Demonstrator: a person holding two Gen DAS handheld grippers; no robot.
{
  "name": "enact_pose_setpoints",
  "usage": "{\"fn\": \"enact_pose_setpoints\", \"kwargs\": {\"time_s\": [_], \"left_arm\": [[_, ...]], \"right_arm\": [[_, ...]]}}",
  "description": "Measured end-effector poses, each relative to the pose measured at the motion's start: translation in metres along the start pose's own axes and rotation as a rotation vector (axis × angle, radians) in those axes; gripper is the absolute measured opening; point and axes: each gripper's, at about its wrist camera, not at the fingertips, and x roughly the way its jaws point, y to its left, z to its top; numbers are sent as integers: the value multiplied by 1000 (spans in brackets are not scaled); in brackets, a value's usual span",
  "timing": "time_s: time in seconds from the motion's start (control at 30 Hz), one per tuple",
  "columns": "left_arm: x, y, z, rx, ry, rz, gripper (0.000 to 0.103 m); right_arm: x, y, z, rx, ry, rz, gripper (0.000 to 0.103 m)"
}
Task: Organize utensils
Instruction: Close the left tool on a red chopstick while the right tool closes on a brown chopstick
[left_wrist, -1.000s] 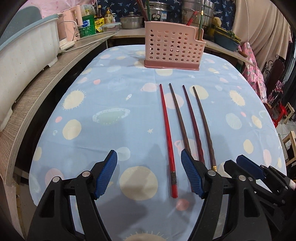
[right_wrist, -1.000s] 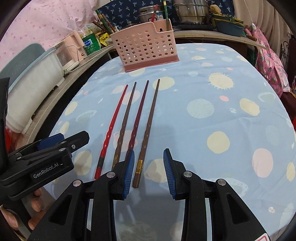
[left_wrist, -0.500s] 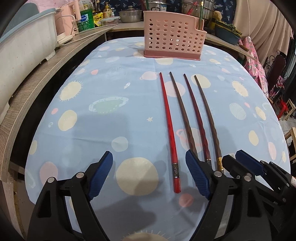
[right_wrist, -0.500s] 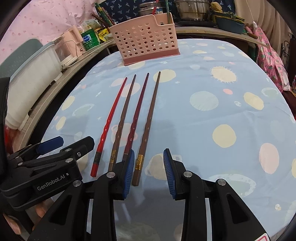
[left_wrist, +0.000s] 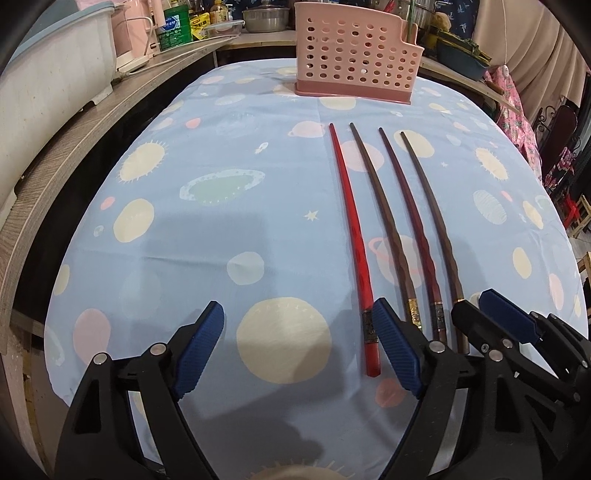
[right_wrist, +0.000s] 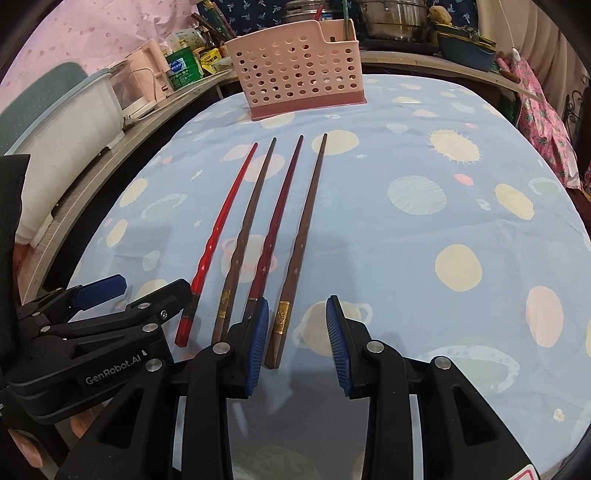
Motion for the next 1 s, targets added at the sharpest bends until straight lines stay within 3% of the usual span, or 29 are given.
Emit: {"fn": "enact_pose_setpoints", "kwargs": {"time_s": [0.47, 0.73, 1.0], "left_arm": [[1, -3, -2, 8, -3, 0, 78], [3, -14, -10, 47, 2, 3, 77], [-3, -13, -11, 63, -1, -32, 43]], "right_arm": [[-1, 6, -8, -88, -27, -68, 23], [-5, -1, -11, -73, -31, -70, 11], [-10, -9, -16, -52, -23, -50, 7]]}}
